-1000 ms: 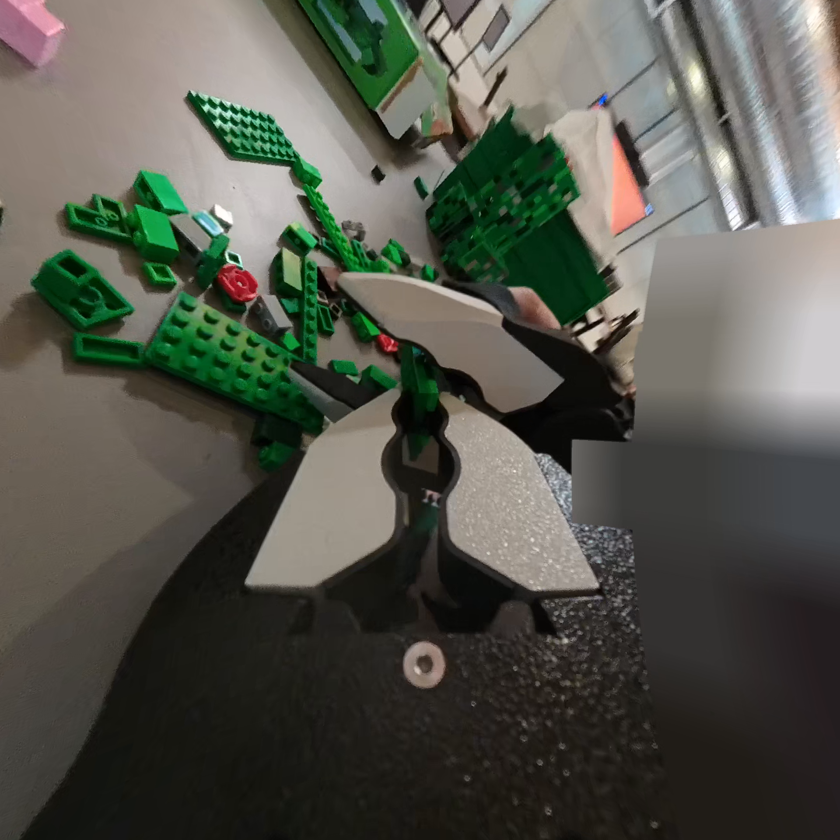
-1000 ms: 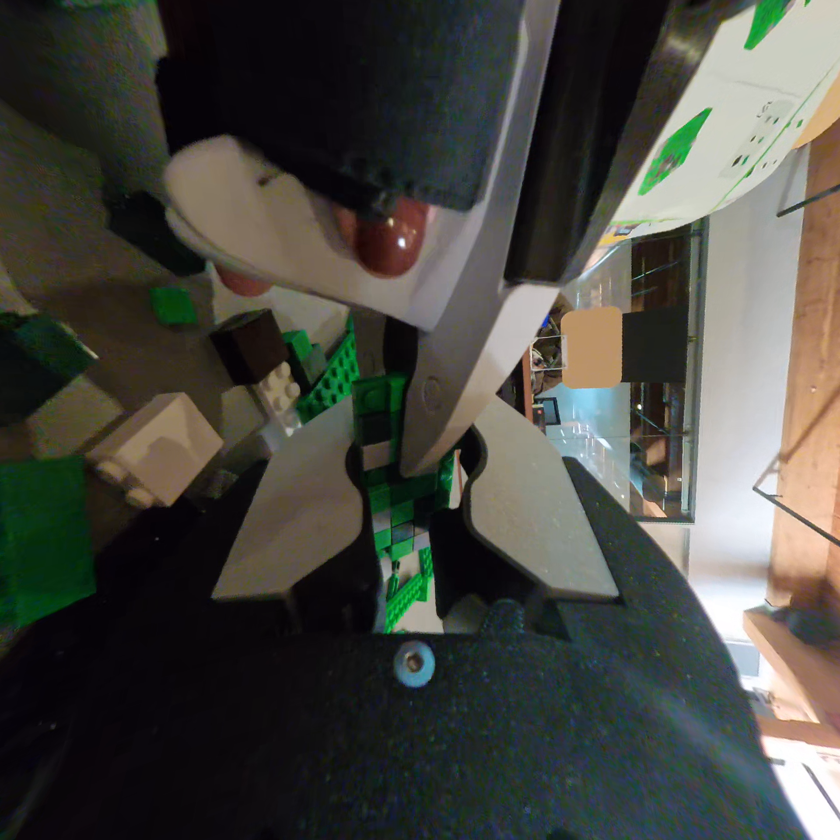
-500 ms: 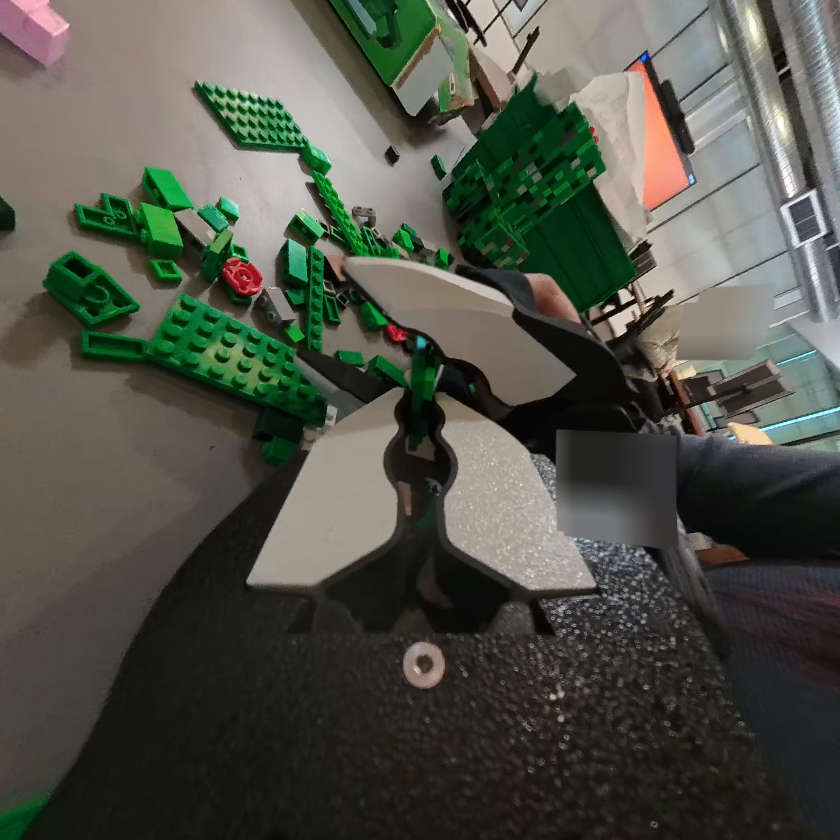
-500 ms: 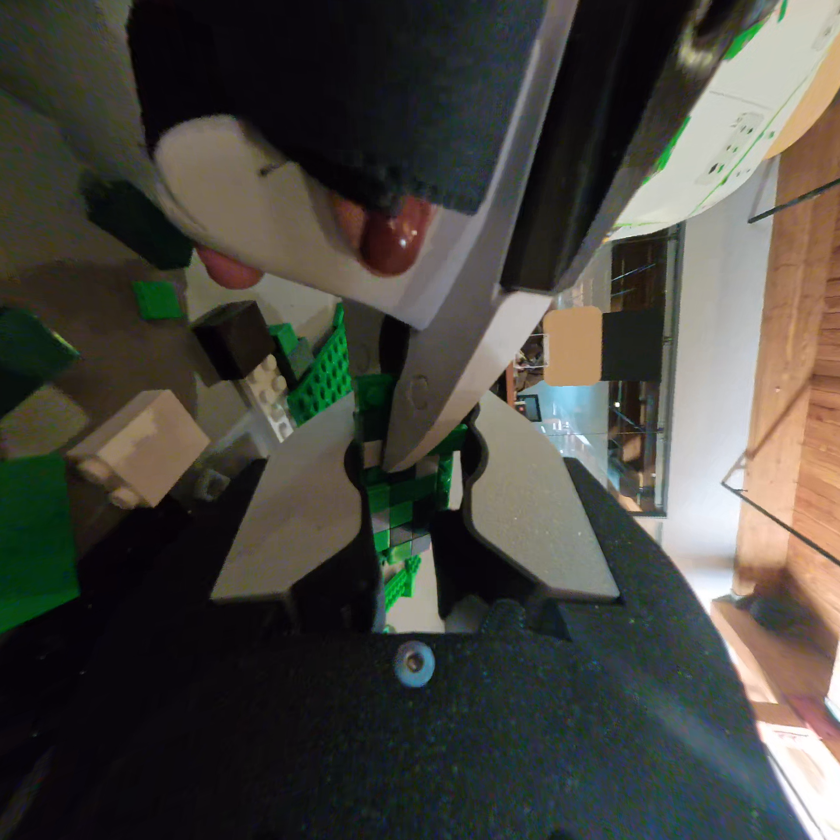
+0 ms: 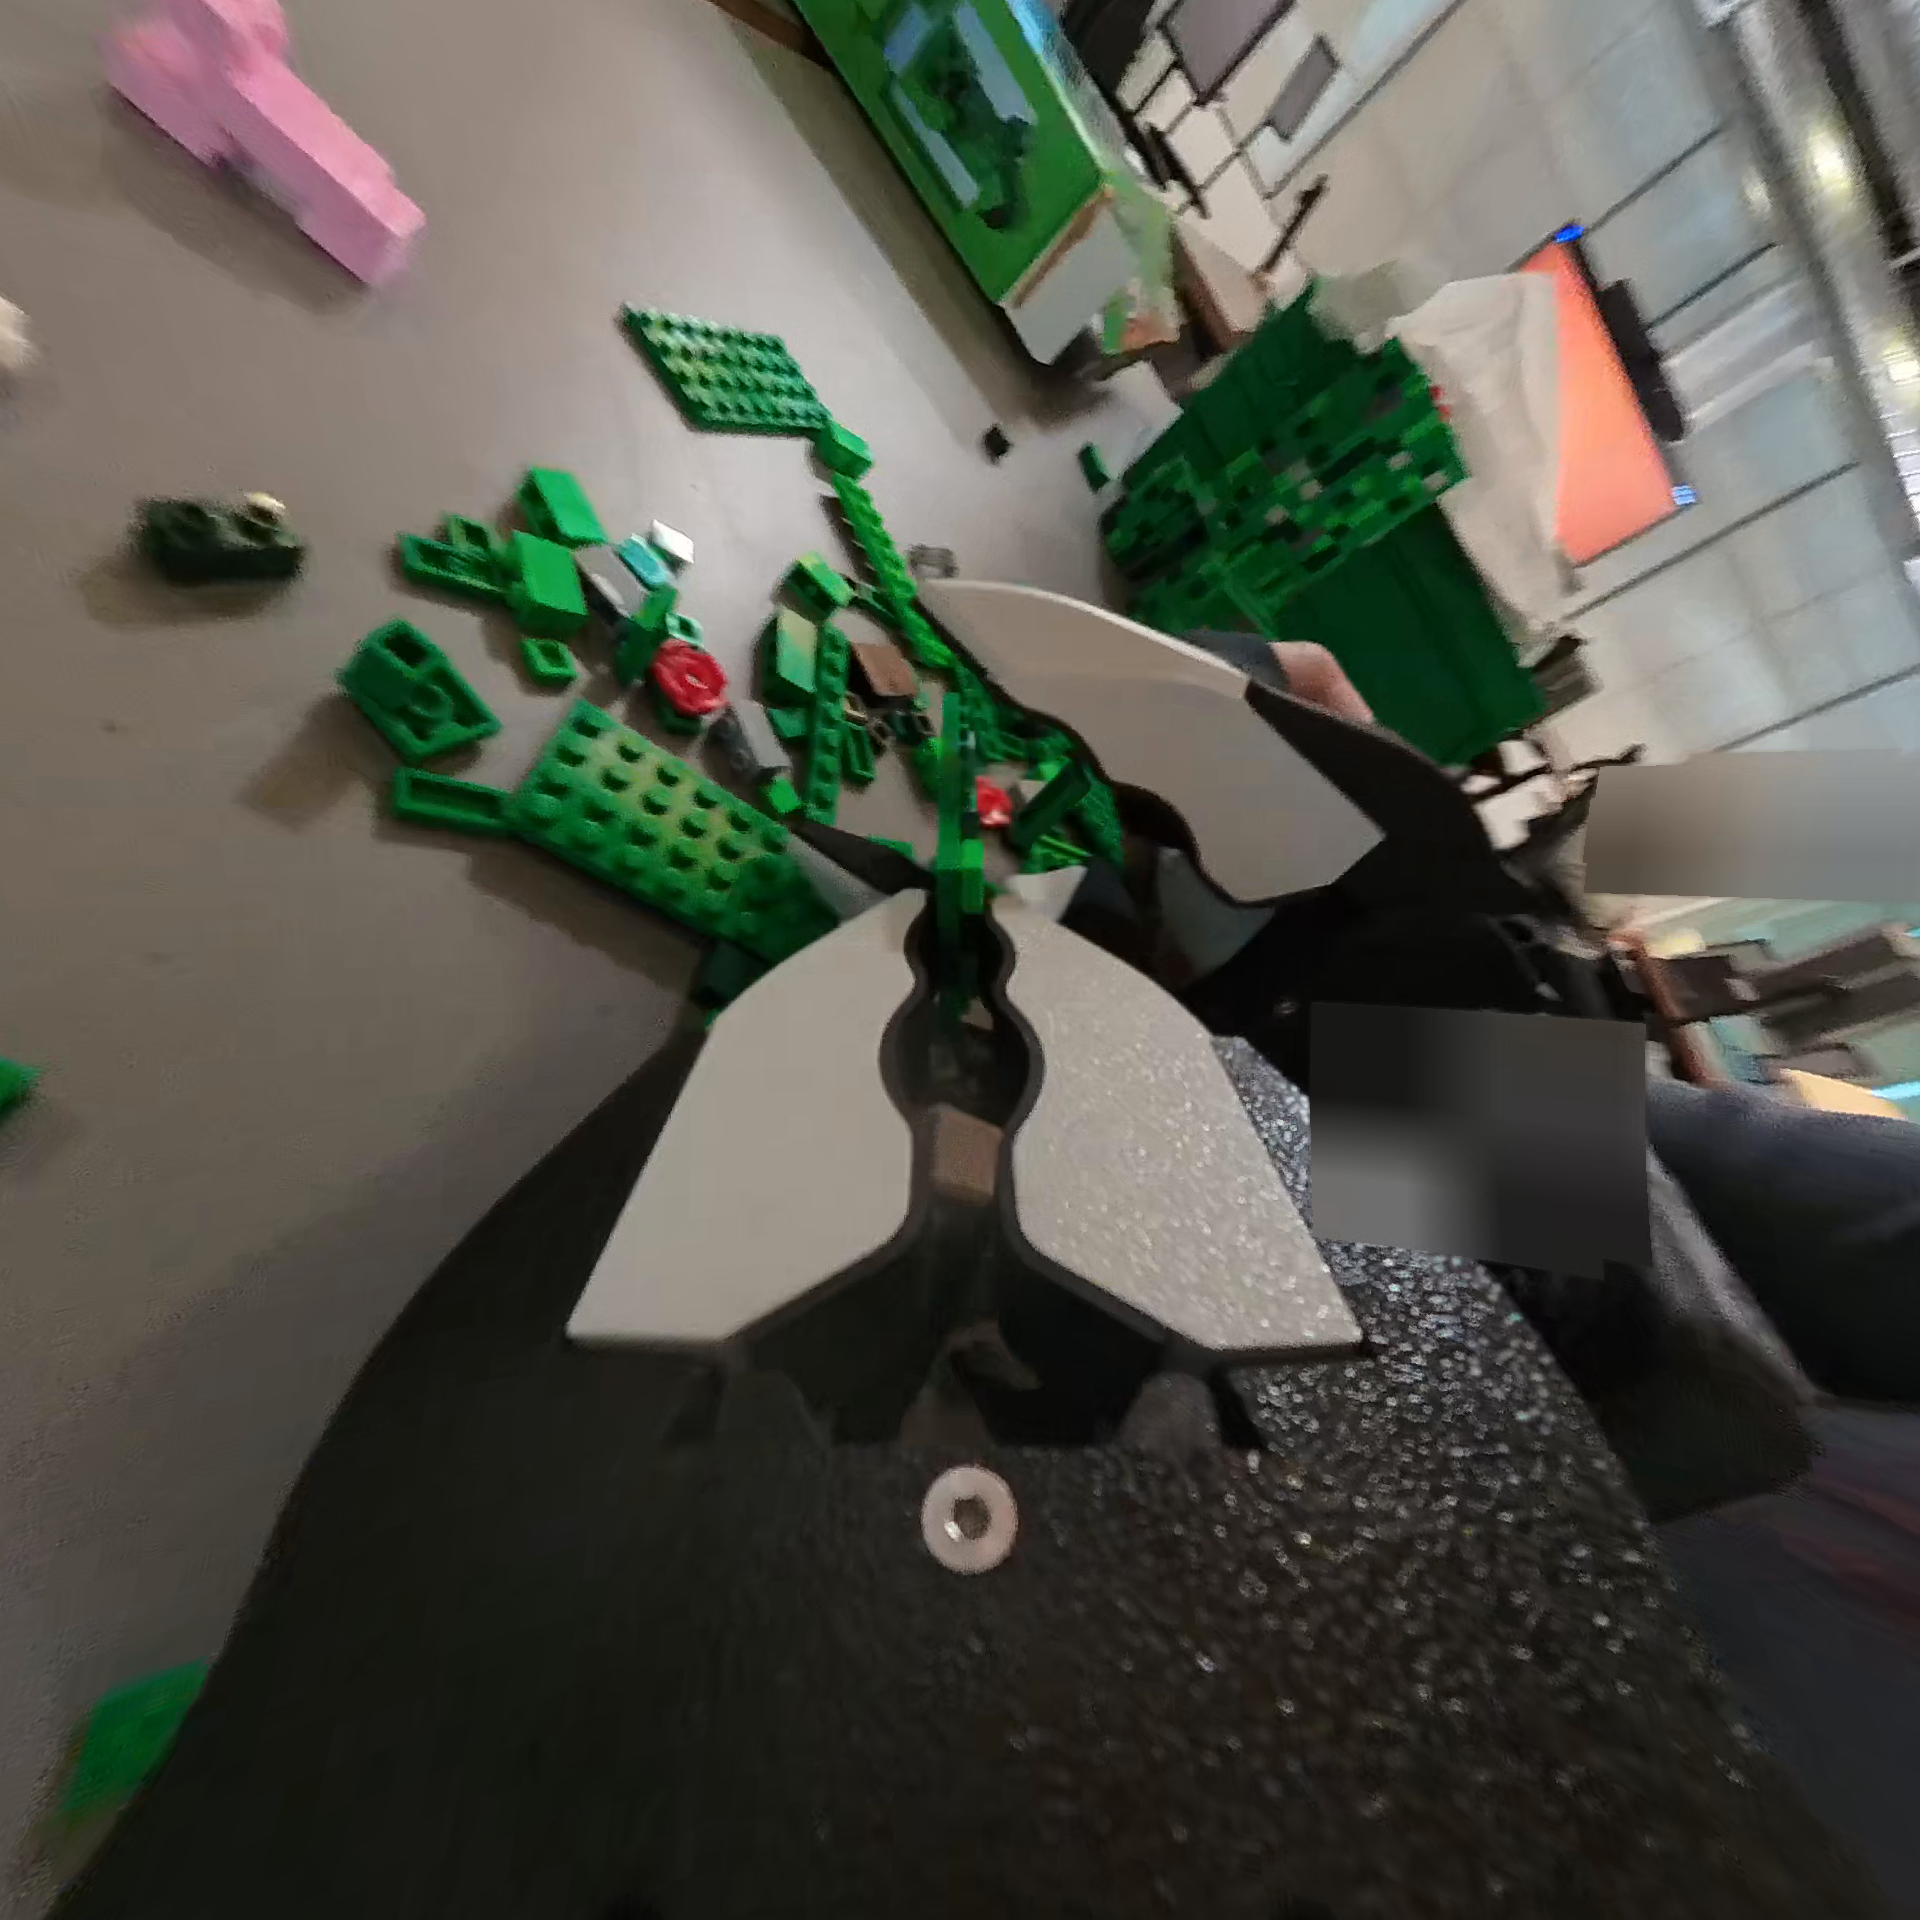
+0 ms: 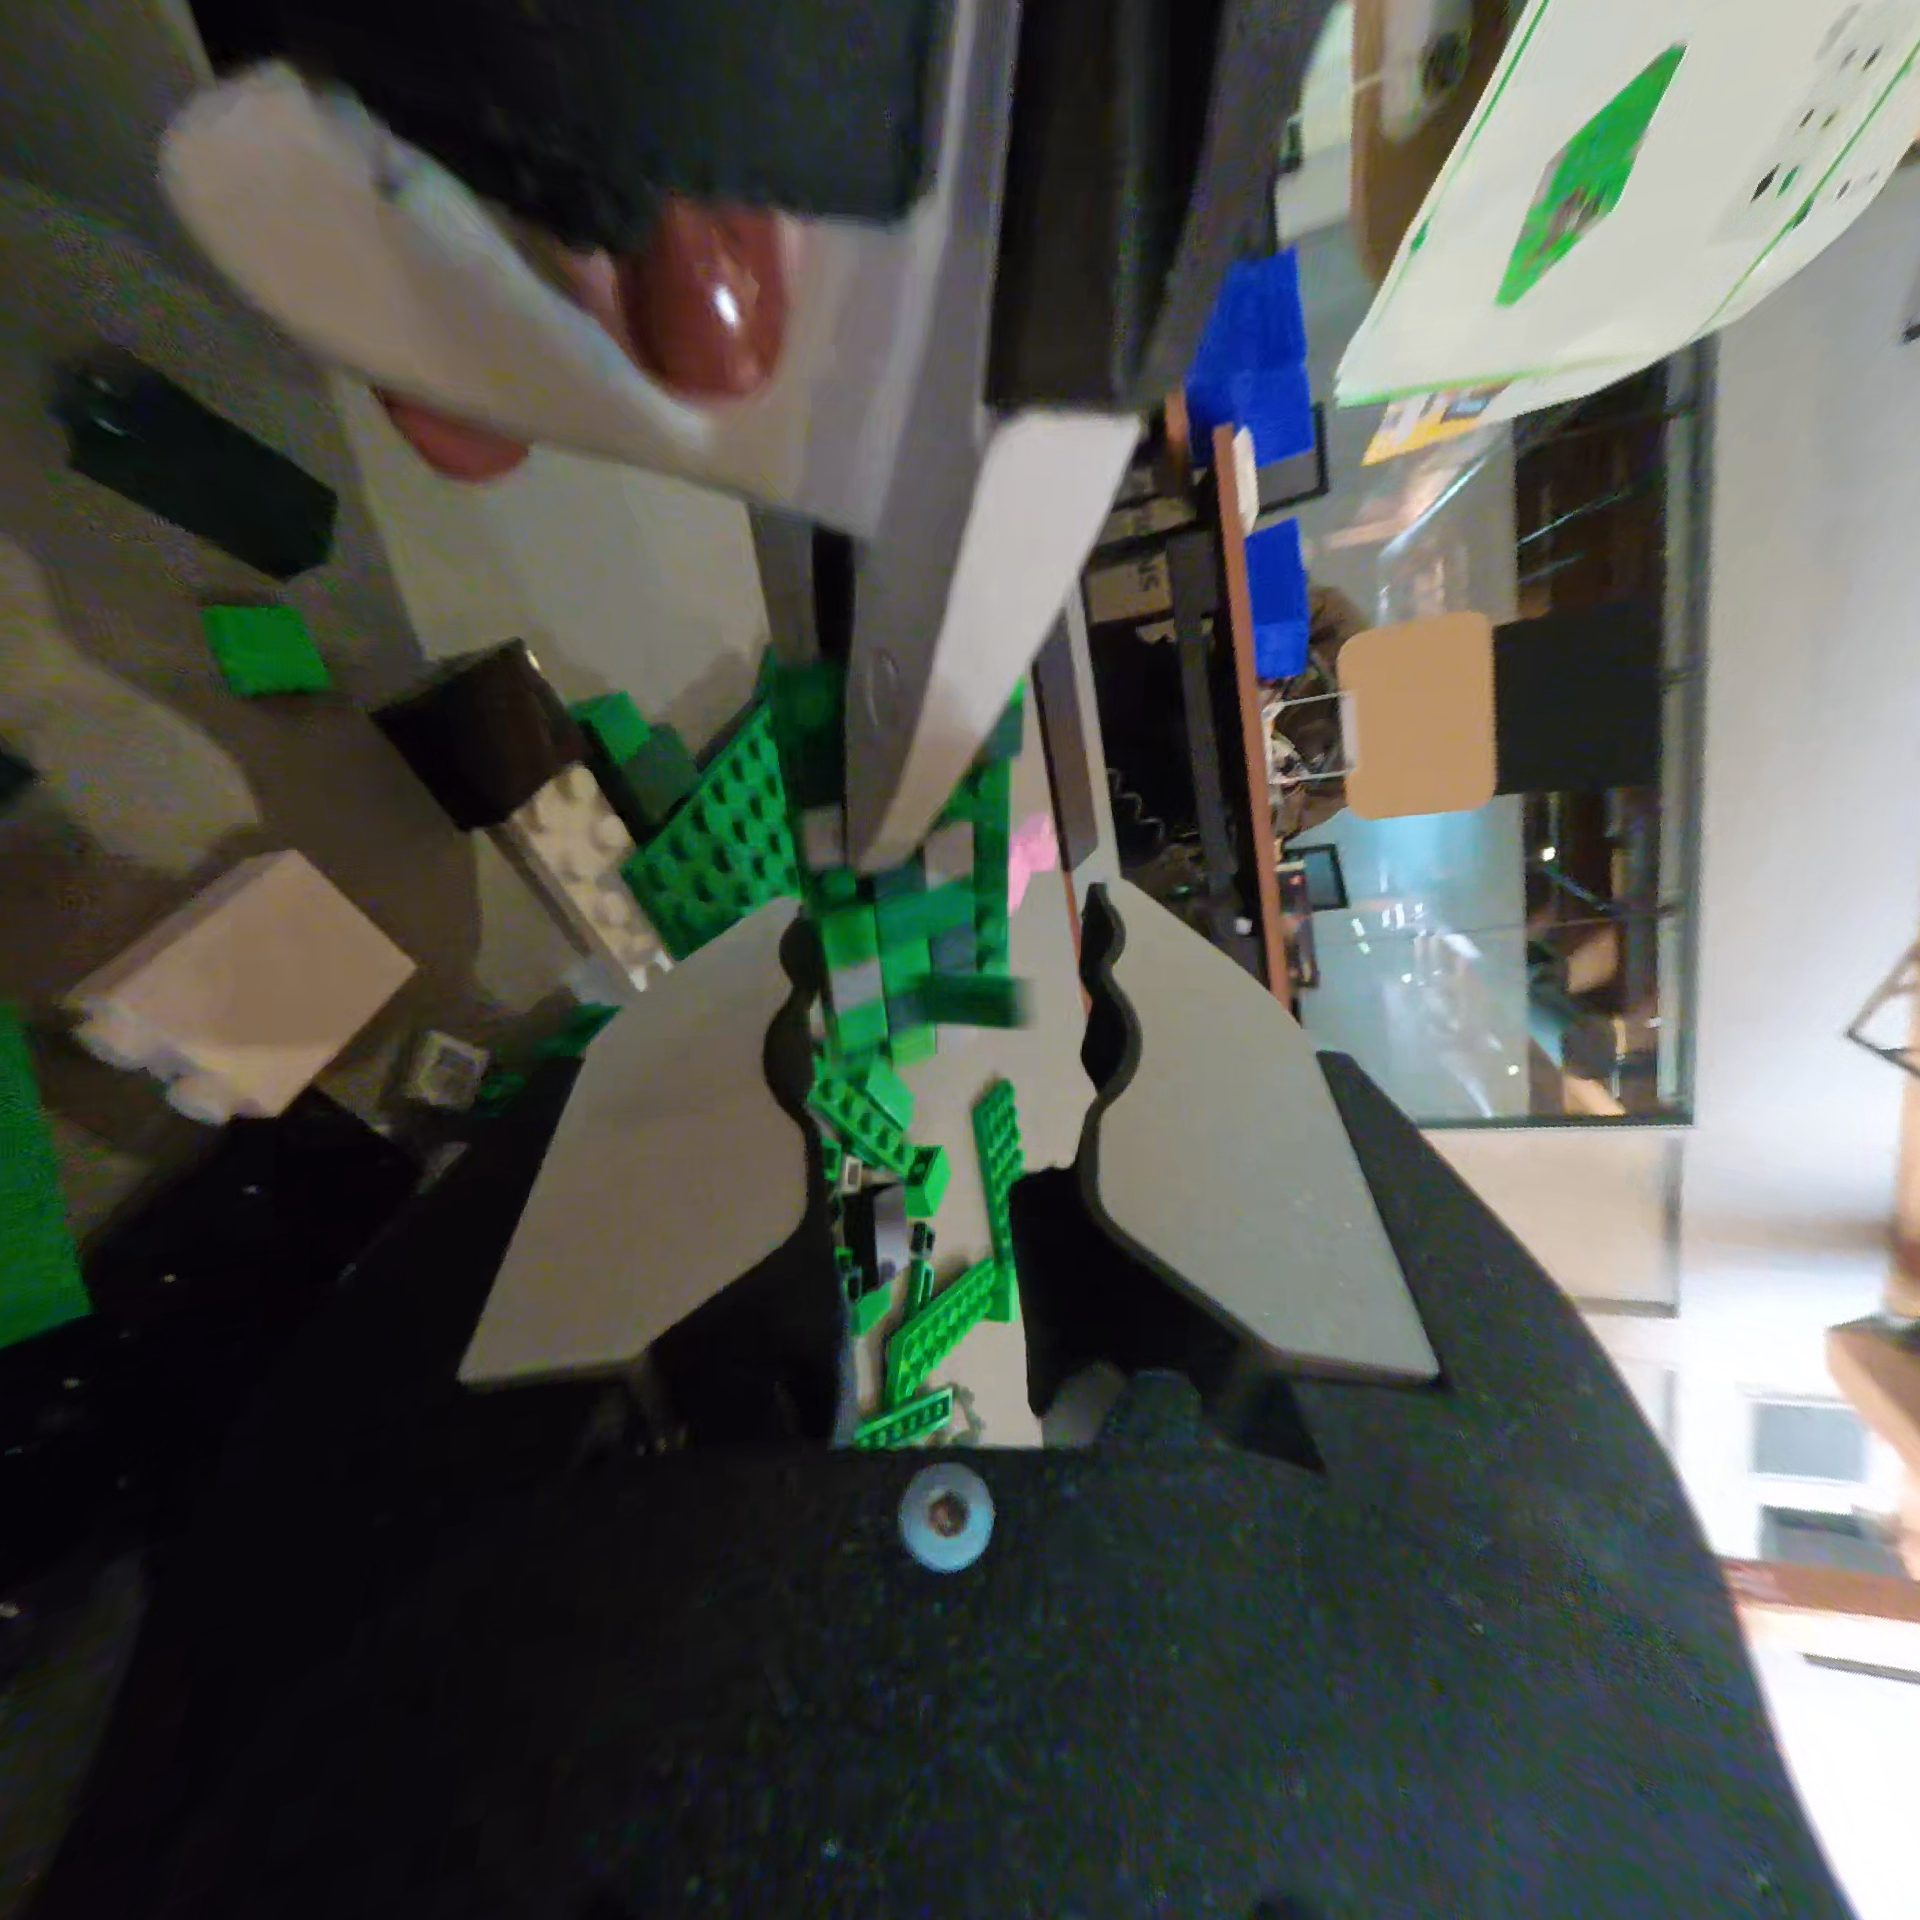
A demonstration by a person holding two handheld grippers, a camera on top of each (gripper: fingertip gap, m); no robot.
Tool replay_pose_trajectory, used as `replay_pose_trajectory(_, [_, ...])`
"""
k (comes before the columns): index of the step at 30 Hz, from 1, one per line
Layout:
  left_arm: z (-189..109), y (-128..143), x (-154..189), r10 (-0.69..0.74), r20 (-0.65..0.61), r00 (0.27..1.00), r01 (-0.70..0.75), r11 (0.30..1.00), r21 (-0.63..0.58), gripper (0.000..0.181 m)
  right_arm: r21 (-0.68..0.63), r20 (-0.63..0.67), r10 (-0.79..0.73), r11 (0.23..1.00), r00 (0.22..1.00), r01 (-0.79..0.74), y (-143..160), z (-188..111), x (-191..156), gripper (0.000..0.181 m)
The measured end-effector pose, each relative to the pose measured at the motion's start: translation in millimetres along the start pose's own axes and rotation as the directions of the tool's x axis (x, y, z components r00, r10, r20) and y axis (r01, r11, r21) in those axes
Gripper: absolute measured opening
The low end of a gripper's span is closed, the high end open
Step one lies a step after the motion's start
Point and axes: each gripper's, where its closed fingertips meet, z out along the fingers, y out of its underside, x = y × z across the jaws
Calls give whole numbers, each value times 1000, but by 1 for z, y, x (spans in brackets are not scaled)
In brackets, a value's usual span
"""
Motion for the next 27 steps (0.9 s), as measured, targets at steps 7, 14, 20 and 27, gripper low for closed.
replay_pose_trajectory(7, [-2, -3, -2, 121, 96, 988, -120, 993, -8, 6, 42, 70, 81, 996, 994, -84, -8, -4, -1, 61])
replay_pose_trajectory(14, [13, 10, 17, 182, 23, 983, -180, 981, -71, 6, 57, 87, 34, 998, 996, -39, -20, -5, -10, 52])
replay_pose_trajectory(20, [14, 9, 21, 203, -5, 979, -203, 977, -63, 7, 66, 87, 76, 995, 993, -81, -17, -5, -6, 40])
replay_pose_trajectory(27, [12, 7, 25, 55, -77, 995, -59, 997, -42, 8, 53, 31, -14, 999, 999, 12, -18, -5, -1, 39])
